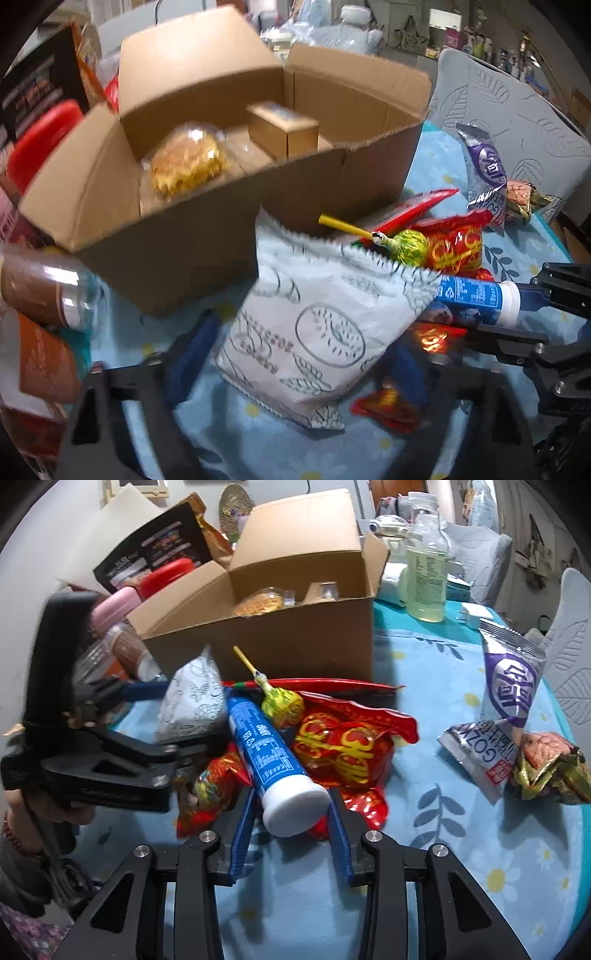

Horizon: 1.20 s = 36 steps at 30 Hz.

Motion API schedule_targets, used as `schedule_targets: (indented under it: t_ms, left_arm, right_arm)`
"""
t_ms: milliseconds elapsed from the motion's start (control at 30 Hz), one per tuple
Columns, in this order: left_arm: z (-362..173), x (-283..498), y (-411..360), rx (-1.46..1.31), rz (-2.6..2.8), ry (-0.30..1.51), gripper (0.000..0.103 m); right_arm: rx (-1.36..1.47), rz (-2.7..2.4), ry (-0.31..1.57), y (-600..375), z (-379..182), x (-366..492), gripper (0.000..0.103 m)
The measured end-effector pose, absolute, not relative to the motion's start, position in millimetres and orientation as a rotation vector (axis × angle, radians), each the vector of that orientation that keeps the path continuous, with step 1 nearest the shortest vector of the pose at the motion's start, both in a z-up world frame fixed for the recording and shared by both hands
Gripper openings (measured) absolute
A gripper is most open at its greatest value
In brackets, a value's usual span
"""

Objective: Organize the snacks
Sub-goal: 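Grasp the white printed snack bag with the left gripper while the right gripper grasps the blue tube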

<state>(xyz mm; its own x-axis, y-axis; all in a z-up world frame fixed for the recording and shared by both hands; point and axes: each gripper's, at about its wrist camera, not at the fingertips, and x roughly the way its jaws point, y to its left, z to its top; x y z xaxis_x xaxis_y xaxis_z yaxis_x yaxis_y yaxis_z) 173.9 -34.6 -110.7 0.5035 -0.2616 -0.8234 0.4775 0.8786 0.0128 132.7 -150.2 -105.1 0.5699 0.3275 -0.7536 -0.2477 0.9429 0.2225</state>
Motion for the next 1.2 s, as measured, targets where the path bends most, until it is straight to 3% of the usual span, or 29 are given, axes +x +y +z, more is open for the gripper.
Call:
schedule_targets:
  t_ms: [100, 167, 1100, 1167, 1200]
  left_arm:
    - [-111, 171, -28, 0.226, -0.418, 0.979, 0.064]
    - [-109, 167, -22, 0.196, -0.409, 1.002, 0.063]
    - [-109, 43, -12, 0.214, -0.329, 1.038, 0.062]
    - [-110, 44, -14, 0.230, -0.325, 1.027, 0.062]
    - [-111, 45, -15, 0.235, -0.324, 1.023, 0.062]
  right_arm:
    - [0.105, 0.343, 0.899, -149, -107, 130, 0.035]
    - [0.105, 0.336, 0.890, -148, -107, 125, 0.035]
    - [0.087, 0.338, 0.936, -158, -116, 14, 0.033]
    - [0.064, 0.333, 0.931, -154, -114, 15, 0.036]
    - [0.053, 0.329, 0.924, -152, -113, 16, 0.045]
